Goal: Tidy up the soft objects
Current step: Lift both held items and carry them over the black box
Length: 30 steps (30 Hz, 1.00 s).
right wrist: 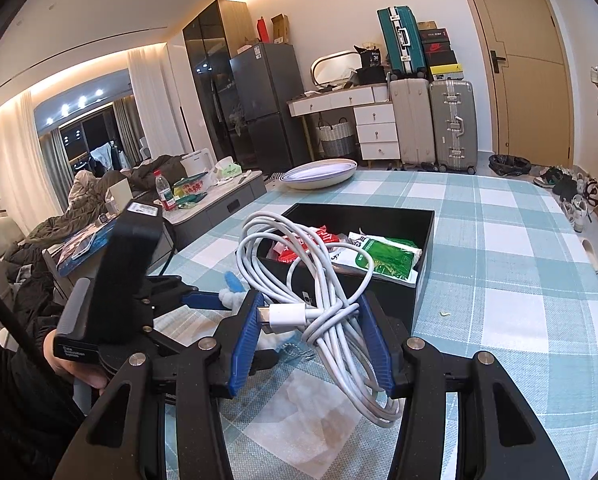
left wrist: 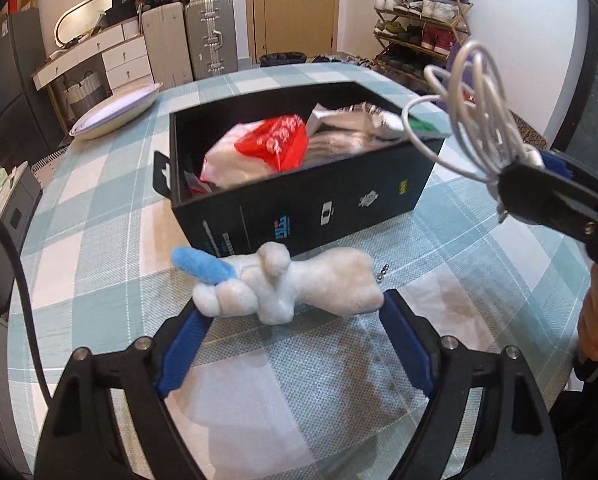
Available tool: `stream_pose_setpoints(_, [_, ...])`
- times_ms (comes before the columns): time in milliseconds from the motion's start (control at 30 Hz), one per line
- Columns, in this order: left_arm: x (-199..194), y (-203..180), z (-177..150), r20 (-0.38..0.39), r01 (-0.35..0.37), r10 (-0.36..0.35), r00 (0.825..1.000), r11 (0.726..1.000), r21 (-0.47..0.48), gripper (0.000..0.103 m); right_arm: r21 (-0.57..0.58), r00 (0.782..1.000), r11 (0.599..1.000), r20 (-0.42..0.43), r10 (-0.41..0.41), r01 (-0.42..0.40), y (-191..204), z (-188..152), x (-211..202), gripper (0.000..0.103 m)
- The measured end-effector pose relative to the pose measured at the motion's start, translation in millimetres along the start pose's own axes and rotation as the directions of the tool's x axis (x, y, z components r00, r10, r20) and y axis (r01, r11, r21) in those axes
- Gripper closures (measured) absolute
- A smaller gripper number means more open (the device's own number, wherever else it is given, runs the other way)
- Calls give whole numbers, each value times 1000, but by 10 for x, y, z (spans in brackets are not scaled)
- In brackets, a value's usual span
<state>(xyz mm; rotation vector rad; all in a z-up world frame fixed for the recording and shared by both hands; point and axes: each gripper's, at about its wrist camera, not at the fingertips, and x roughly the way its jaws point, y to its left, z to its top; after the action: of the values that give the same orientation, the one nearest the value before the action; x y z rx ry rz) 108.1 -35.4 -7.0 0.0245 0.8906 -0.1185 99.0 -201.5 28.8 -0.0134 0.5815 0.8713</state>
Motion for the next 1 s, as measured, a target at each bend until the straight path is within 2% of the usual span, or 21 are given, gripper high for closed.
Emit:
stream_pose_setpoints(400, [-413, 69, 102, 105, 13, -13, 994, 1000, -4, 18, 10, 998, 1000, 63, -11, 11, 34, 92, -137, 54])
stream_pose_setpoints(700, [-579, 167, 201, 159, 10, -6, 987, 1000, -26, 18, 35, 993, 999, 109, -43, 40, 40, 198, -219, 54])
stream_pose_setpoints(1000, [-651, 178, 415, 193, -9, 10, 981, 1000, -9, 18, 52, 989, 996, 123, -85, 79, 16, 385, -239, 54])
